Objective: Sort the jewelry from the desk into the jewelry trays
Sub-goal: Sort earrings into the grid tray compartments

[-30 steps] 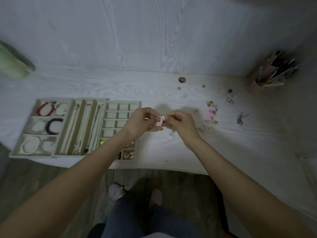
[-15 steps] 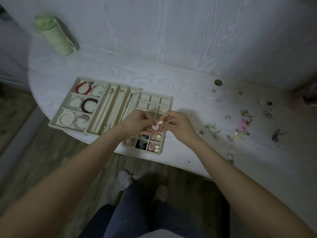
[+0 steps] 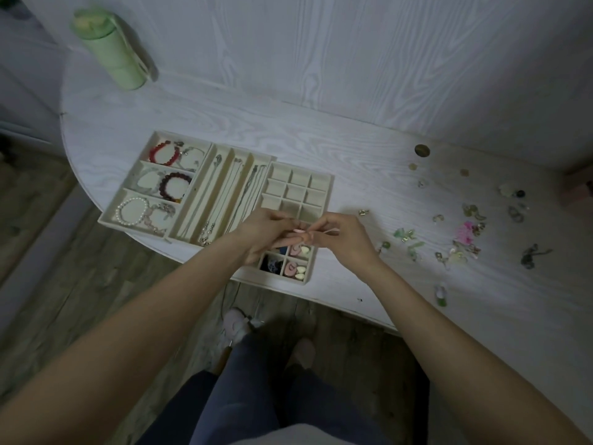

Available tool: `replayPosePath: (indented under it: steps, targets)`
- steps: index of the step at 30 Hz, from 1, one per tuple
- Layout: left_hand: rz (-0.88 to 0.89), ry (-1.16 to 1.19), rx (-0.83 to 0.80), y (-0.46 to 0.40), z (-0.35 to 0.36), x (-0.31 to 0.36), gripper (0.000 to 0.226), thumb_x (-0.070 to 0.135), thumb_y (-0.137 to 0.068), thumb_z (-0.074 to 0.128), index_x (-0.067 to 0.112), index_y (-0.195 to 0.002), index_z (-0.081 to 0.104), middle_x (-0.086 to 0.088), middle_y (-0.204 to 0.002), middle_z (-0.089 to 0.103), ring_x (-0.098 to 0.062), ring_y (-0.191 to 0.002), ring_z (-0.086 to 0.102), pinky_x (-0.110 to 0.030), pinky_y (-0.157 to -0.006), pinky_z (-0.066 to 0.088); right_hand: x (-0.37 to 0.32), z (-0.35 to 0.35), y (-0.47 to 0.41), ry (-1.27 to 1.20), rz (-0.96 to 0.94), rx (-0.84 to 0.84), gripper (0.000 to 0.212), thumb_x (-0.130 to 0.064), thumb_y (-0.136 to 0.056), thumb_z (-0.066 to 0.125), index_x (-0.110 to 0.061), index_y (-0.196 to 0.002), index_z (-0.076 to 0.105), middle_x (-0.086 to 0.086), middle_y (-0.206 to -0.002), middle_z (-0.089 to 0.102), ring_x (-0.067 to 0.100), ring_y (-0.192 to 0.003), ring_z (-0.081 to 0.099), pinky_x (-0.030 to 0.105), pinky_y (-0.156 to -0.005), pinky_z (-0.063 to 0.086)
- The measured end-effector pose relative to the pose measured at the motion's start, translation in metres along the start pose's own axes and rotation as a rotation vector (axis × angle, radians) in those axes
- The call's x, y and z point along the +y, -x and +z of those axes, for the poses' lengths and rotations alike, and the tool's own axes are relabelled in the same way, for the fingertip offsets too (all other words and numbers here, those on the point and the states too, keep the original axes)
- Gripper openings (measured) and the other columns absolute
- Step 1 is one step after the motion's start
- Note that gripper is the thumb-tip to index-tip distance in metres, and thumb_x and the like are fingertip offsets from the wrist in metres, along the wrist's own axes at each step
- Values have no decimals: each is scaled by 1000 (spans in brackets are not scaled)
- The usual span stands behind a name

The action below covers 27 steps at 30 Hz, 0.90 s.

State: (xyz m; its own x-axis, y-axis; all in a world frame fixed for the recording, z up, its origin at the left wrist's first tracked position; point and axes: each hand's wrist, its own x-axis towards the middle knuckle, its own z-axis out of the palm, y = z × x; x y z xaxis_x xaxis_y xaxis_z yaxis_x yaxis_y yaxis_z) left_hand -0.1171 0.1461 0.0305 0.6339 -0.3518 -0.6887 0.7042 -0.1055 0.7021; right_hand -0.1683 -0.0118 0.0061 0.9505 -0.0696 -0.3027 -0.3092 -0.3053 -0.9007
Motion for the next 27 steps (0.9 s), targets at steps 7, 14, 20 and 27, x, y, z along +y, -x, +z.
replayPosePath:
  steps: [7, 14, 20, 27]
  targets:
    - [56, -133, -90, 4, -4, -6, 15, -4, -87, 58, -4, -100, 67, -17, -93, 71, -17, -82, 71, -18, -73, 57, 5, 1, 4, -109, 37, -9, 13, -4, -85, 67, -13, -76, 67, 4, -77, 70, 19, -68, 70, 31, -73, 58]
    - [90, -331, 30, -2, -8, -13, 14, 7, -91, 58, -4, -91, 67, -24, -88, 69, -15, -64, 70, -18, -58, 56, 2, 2, 5, -108, 98, -18, 8, -3, -88, 62, -9, -84, 66, 3, -76, 67, 11, -59, 68, 23, -69, 57]
    - [121, -341, 22, -2, -9, -17, 11, 0, -88, 60, -2, -99, 60, -18, -79, 67, -11, -58, 69, -18, -57, 56, 2, 6, 6, -154, 138, -53, 11, -1, -84, 67, -12, -80, 67, 10, -88, 69, 16, -71, 69, 29, -78, 57]
    - [172, -508, 30, -6, -15, -20, 11, 1, -85, 65, 7, -83, 56, -10, -76, 65, -13, -64, 63, -24, -66, 55, 6, 6, 4, -146, 189, -40, 16, 0, -83, 68, -13, -74, 65, 9, -83, 68, 20, -70, 68, 30, -77, 57]
